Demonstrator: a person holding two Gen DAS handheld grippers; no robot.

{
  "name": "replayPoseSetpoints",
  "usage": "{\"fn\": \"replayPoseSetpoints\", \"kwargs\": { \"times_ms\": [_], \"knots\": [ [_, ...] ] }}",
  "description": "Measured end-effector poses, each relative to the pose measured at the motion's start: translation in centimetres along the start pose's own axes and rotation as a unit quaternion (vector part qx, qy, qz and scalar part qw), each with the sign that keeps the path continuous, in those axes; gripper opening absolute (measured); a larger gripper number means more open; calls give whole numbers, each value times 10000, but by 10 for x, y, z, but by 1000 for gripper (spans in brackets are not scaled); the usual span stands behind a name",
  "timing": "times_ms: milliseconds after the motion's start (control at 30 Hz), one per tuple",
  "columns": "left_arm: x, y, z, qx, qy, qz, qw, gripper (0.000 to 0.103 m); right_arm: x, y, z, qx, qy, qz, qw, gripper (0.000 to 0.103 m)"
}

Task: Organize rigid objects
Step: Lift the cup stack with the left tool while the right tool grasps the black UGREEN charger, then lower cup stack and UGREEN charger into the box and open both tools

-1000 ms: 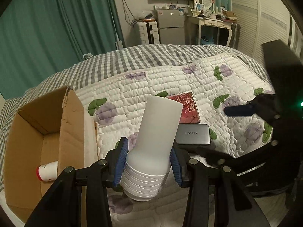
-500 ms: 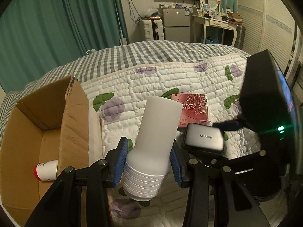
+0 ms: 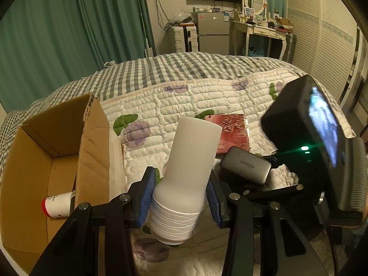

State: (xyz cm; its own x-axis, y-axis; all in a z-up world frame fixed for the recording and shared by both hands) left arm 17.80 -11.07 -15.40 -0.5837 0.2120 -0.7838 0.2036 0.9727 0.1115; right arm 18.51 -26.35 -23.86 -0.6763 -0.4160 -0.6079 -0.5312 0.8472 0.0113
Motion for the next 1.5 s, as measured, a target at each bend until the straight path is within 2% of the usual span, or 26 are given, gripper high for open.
{"fn": "replayPoseSetpoints", "kwargs": {
  "times_ms": [67,333,500,600,767,867,1000,1200,1500],
  "knots": [
    [-3,-3,-6,56,-59,-2,10000,43,0,-3,-13,180,-142,76,9997,43],
    [-37,-1,-68,417,-628,-143,9970,43,-13,-3,-96,747,-993,307,9918,42],
    [-61,36,-106,370,-958,-310,9942,43,-46,13,-144,782,-1572,585,9827,42],
    [-71,66,-123,210,-1079,-308,9935,43,-67,35,-169,730,-1844,521,9787,42],
    [-68,119,-126,-5,-933,-330,9951,43,-106,77,-191,552,-2119,377,9750,42],
    [-50,153,-111,-214,-682,-339,9969,43,-123,104,-189,389,-2223,302,9737,42],
    [-20,184,-83,-311,-258,-443,9982,43,-138,134,-169,186,-2179,209,9756,42],
    [10,206,-42,-169,199,-527,9983,43,-150,164,-120,14,-1919,62,9814,42],
    [20,208,-31,96,198,-544,9983,53,-153,177,-62,71,-1584,-33,9873,42]
  ]
}}
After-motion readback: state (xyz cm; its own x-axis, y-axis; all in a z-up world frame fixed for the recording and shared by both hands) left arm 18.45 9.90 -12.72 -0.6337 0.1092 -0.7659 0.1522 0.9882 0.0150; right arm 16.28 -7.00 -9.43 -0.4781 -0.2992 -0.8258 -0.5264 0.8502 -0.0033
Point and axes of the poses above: each gripper's, at about its wrist camera, not at the fingertips, and z roughly the way its jaws point, y to its left, x to its underside, the point moved 5 cm from there along z, roughly the way its jaws point, and after that the axes turned 12 degrees about -y, right-handed, at the moved point
